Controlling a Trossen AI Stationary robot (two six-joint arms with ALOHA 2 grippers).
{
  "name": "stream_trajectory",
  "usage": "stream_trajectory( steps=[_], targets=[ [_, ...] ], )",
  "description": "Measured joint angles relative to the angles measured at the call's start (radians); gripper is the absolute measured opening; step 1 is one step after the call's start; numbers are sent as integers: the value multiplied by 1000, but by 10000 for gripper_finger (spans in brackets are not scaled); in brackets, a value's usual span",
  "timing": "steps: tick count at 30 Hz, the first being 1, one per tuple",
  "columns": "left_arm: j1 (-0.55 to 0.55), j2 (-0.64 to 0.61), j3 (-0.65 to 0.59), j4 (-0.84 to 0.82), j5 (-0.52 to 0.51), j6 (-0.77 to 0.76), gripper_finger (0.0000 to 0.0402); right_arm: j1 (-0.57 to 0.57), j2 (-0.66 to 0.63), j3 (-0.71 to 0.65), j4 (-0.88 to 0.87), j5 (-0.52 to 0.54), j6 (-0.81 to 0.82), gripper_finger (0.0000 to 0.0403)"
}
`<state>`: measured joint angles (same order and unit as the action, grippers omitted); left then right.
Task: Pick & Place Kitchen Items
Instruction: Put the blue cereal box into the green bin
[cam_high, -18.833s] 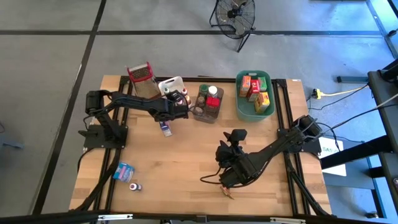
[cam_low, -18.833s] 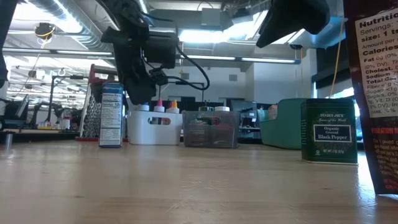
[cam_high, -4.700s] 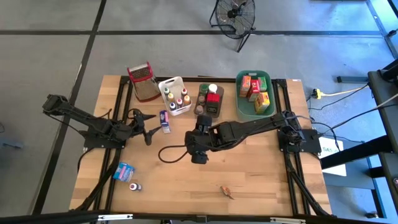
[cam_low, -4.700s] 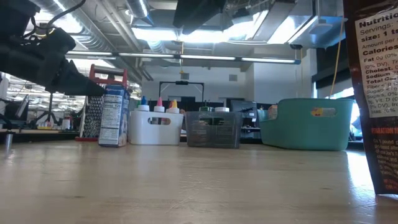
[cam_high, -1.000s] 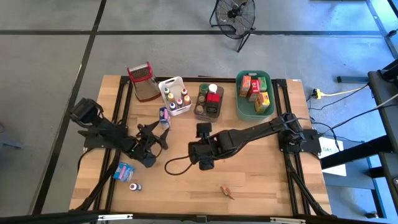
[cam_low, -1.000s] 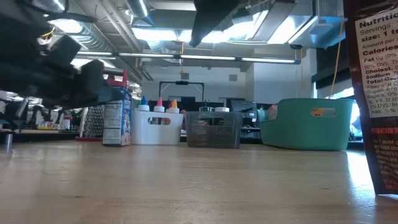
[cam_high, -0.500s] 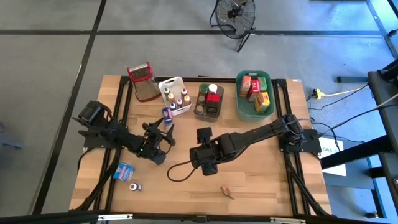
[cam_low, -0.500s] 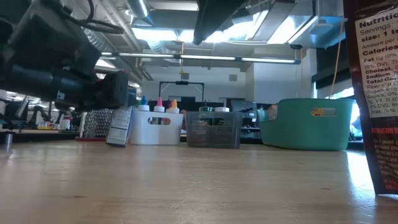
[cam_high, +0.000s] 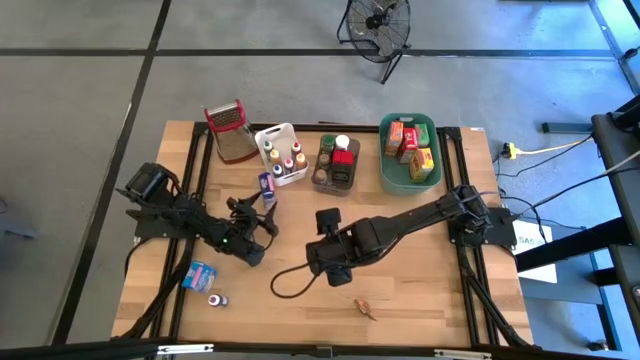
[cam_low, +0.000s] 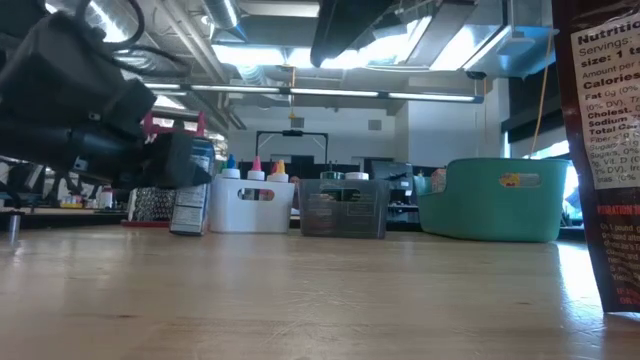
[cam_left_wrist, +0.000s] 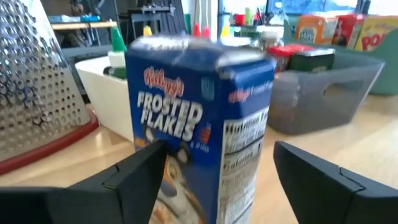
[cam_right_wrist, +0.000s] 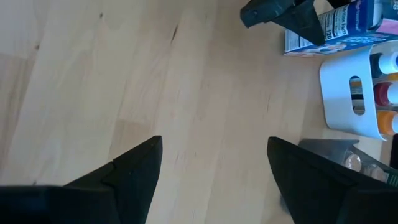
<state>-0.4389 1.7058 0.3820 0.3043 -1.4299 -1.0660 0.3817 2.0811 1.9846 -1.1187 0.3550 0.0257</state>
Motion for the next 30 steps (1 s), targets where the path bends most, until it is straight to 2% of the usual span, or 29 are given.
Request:
stream_trajectory(
  steps=[7, 12, 19, 24, 30],
  targets=[
    [3, 0, 0, -106, 37, -100, 242, 5, 0, 0, 0, 1, 23, 293],
    [10, 0, 0, -122, 38, -68, 213, 21, 0, 0, 0, 0, 41, 293],
    [6, -1, 0, -198, 33, -78, 192, 26, 0, 0, 3, 0, 45, 293],
    [-21, -25, 0, -325, 84, -167, 187, 26, 0, 0, 2, 1, 45, 293],
    [-64, -77, -1, -553, 156, -382, 186, 26, 0, 0, 1, 1, 45, 293]
  ],
)
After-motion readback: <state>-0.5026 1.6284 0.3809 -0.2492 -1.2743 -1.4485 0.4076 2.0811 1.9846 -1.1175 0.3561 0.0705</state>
